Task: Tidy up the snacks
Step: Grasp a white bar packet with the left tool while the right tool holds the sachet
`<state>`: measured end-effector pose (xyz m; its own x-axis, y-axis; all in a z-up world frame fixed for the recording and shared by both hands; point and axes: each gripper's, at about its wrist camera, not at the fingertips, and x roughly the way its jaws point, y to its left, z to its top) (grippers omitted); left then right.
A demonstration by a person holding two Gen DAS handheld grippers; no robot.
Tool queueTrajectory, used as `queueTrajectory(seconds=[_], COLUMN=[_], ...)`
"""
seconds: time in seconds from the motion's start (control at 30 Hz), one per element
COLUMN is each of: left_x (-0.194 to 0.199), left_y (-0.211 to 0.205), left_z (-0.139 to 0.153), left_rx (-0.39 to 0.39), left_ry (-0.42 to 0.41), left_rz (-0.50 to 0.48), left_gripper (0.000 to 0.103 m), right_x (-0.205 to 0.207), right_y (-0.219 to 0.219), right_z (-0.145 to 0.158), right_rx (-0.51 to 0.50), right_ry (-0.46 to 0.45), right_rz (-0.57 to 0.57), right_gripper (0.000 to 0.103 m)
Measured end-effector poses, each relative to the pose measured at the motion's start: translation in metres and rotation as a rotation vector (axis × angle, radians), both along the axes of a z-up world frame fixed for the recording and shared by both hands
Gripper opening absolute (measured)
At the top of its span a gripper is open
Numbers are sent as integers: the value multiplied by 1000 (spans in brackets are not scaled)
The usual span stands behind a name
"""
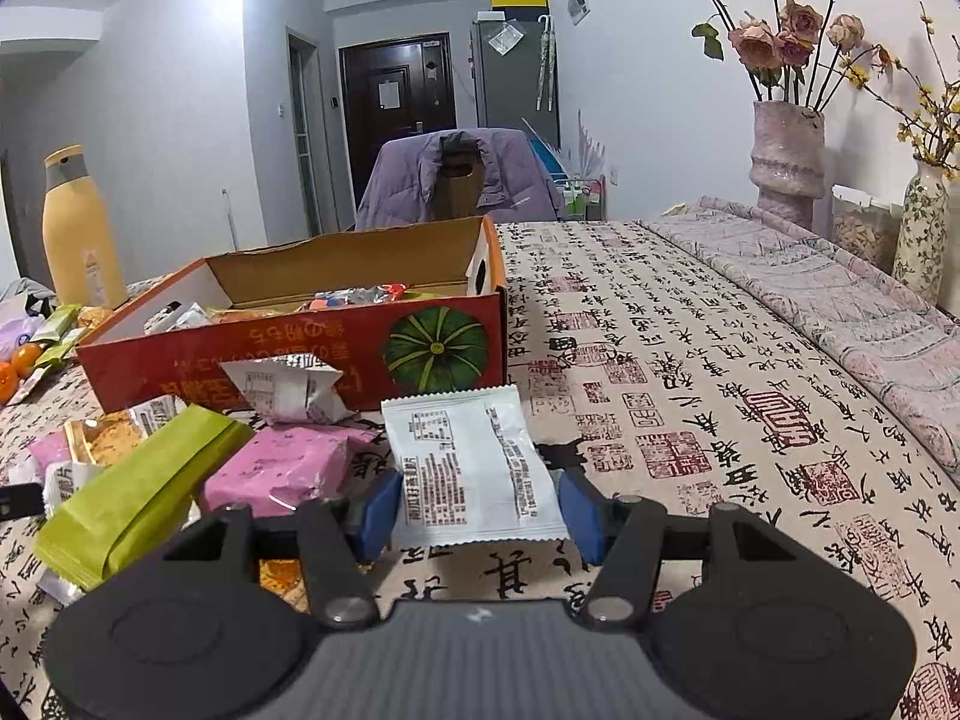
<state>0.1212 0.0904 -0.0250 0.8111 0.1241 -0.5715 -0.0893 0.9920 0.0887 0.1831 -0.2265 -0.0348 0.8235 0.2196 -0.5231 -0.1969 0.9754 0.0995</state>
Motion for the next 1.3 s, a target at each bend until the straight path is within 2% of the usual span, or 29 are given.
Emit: queueTrajectory(seconds=[0.23,0.3,0.4,0.6,0.93,1.03,1.07,1.23,1.3], left_x=[22,25,22,6,-24,-31,-32,-30,-29], left_y=[-4,-4,-3,-5,0,3,4,6,6], left_z=[-8,-10,-11,-7,7,15,17,20,18], left_rx=[30,16,2,12,28,24,21,6,-2], left_ry=[49,60,51,-5,-84,-114,-120,-113,-100], left_rz=[-44,-57,-73,-45,42,59,62,56,55], left_gripper=[83,67,58,51,50,41,18,16,19], right_x=[1,2,2,3,1,0,-1,-2,-3], right_y=[-4,-4,-3,-2,-4,-5,-6,-3,-2], right_z=[0,0,-1,-2,1,4,5,6,6], right_rx=[4,5,6,10,17,19,20,21,21], right_ry=[3,4,7,9,-4,-13,-16,-24,-22], right_rz=[-12,-12,-8,1,2,1,0,11,15], right_gripper=[57,57,57,57,57,57,57,57,57])
